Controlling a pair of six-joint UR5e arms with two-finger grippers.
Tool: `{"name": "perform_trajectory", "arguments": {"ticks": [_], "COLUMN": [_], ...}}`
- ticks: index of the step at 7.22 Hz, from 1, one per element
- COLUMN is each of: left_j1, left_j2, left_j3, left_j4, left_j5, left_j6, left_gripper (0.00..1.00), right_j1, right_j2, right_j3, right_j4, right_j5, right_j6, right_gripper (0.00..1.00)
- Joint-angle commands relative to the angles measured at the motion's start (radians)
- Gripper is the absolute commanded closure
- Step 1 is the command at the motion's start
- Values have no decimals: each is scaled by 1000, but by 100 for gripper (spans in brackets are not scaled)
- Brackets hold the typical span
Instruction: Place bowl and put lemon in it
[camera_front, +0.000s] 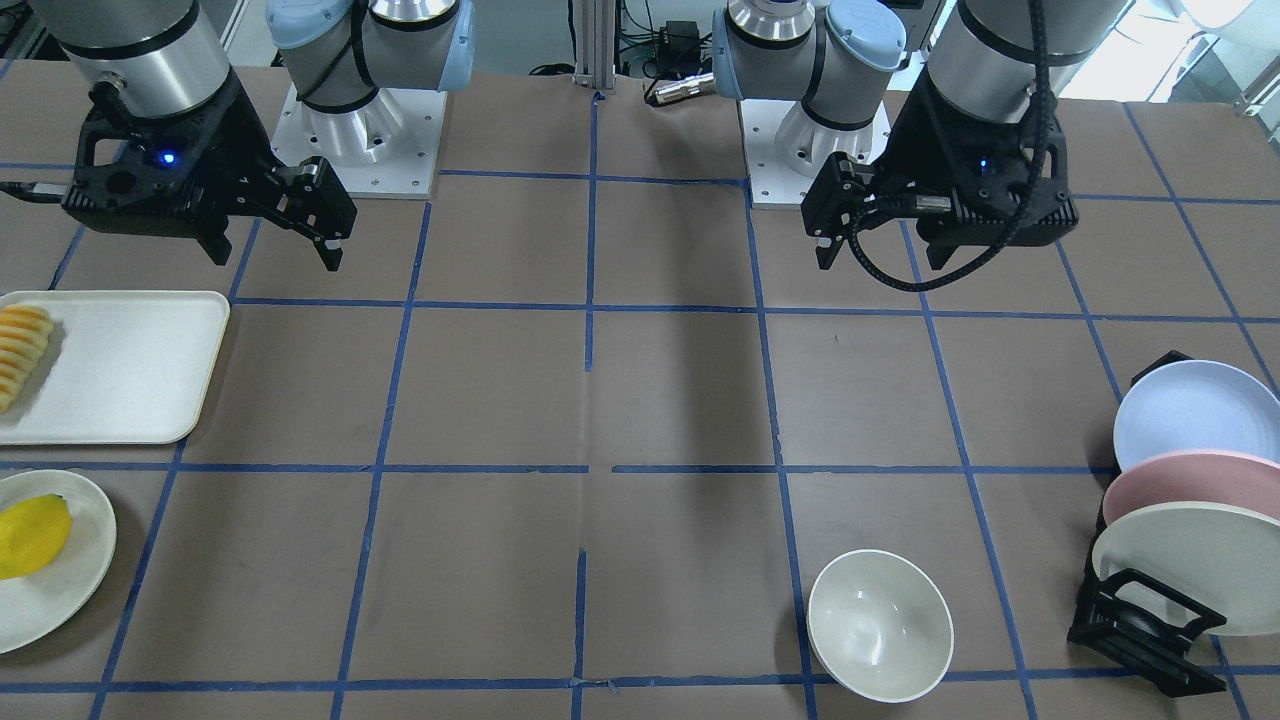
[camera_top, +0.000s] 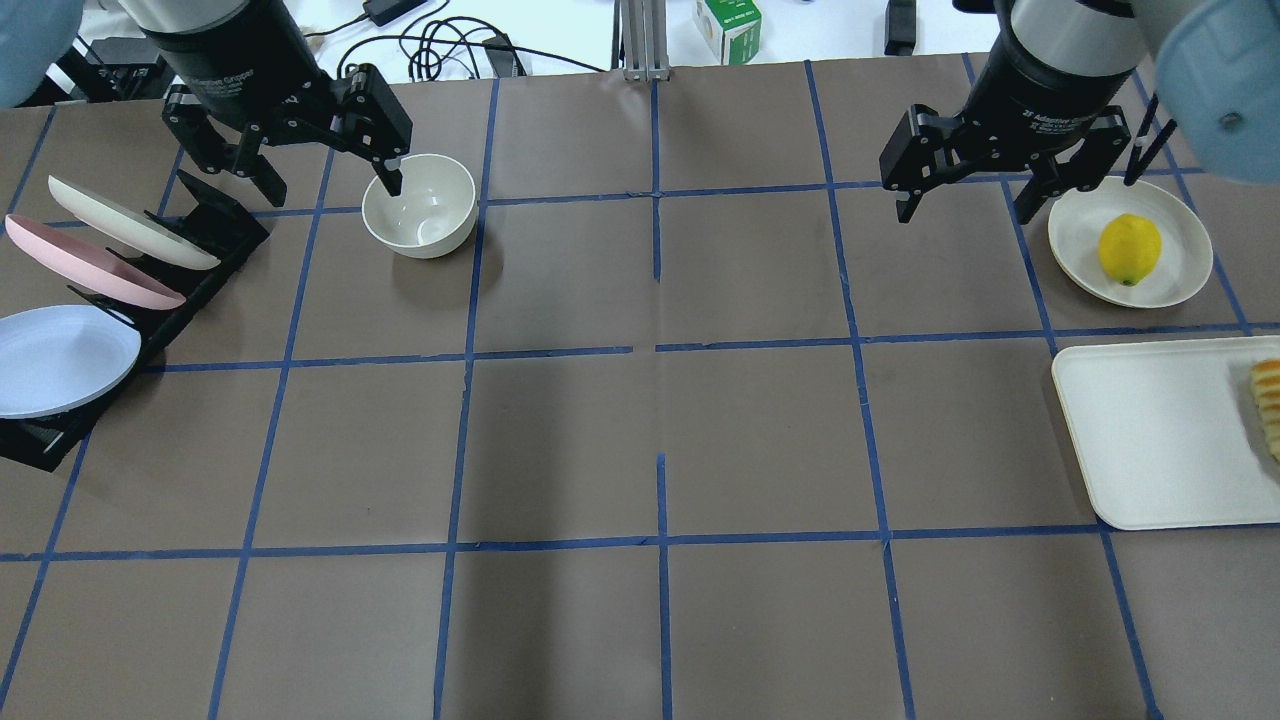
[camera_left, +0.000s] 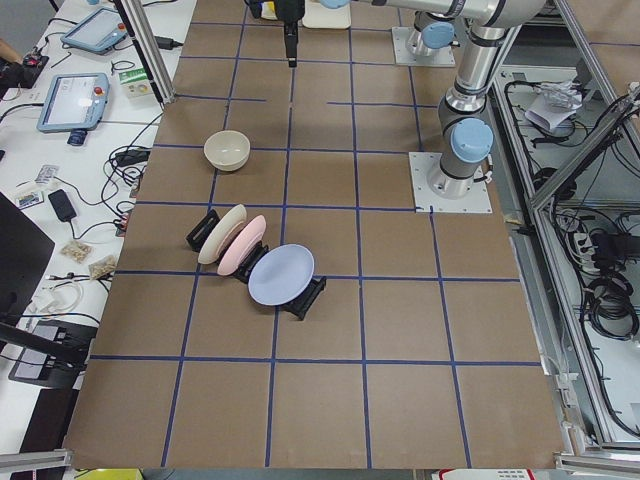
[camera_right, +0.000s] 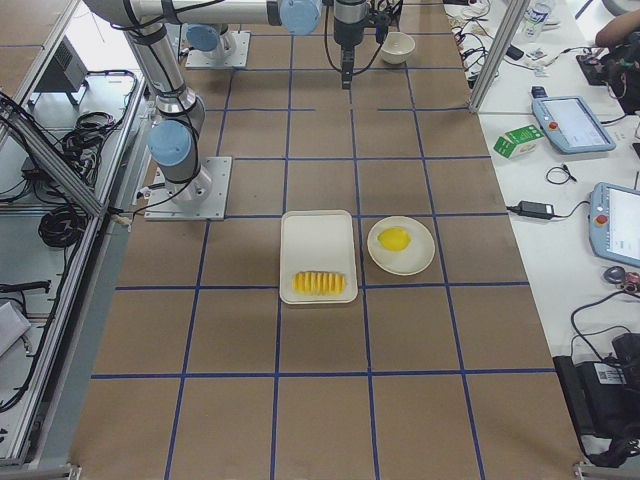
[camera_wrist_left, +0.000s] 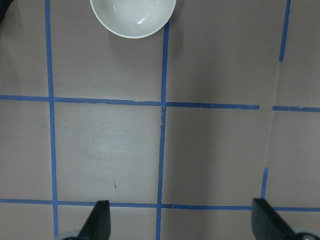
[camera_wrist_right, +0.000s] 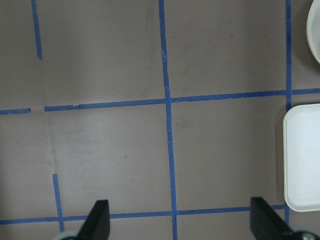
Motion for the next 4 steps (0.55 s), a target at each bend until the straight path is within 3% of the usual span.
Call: {"name": "perform_trajectory", "arguments": {"ticks": [1,4], "left_j1": [-9,-1], "left_j2": [37,24], "left_j3": [-10,-26], "left_j4": [0,27], "left_j5": [2,23], "left_j6": [12,26], "left_gripper": [0,0], "right_j1": [0,-20], "right_j2": [-1,11], "right_j3": [8,13], "right_j4": [0,-13], "right_j5": [-1,-8], "right_j6": [-1,-32], "right_gripper": [0,0]}}
